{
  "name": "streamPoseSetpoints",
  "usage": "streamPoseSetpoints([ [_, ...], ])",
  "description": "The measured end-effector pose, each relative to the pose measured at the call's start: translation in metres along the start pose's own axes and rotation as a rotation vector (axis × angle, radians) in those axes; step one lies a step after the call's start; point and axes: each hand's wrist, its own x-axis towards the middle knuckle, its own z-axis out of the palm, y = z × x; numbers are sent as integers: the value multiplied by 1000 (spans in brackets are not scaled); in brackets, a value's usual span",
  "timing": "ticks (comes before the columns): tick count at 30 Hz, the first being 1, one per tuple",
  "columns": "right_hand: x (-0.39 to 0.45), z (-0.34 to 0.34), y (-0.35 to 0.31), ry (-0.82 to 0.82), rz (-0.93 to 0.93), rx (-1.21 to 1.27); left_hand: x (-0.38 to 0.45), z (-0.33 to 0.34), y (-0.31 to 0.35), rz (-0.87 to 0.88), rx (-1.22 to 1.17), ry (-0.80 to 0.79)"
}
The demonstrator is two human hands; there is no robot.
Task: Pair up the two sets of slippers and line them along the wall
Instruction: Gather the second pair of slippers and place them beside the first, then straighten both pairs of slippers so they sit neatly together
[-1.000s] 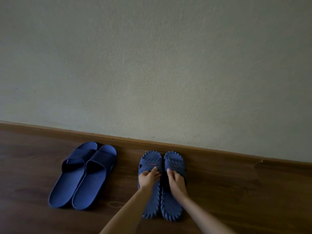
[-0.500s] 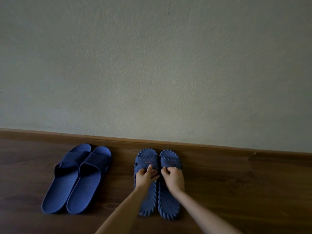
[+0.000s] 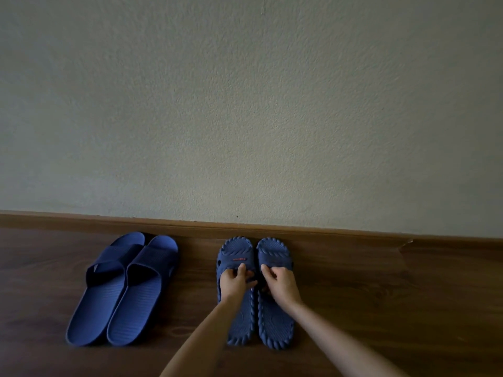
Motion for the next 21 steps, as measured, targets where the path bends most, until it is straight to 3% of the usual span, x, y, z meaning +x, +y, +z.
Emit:
streamPoseSetpoints([
  [5, -3, -4, -3, -116, 49, -38, -2, -8, 3, 78, 437, 3],
  [9, -10, -18, -26, -374, 115, -155, -16, -18, 21, 71, 808, -153],
  [11, -22, -27, -39, -486, 162, -194, -23, -27, 27, 101, 826, -125],
  [15, -34, -44, -65, -551, 148, -278, -31, -52, 37, 164, 737, -15],
  [21, -49, -48, -108, -629, -24, -462, -36, -79, 53, 312, 867, -129],
])
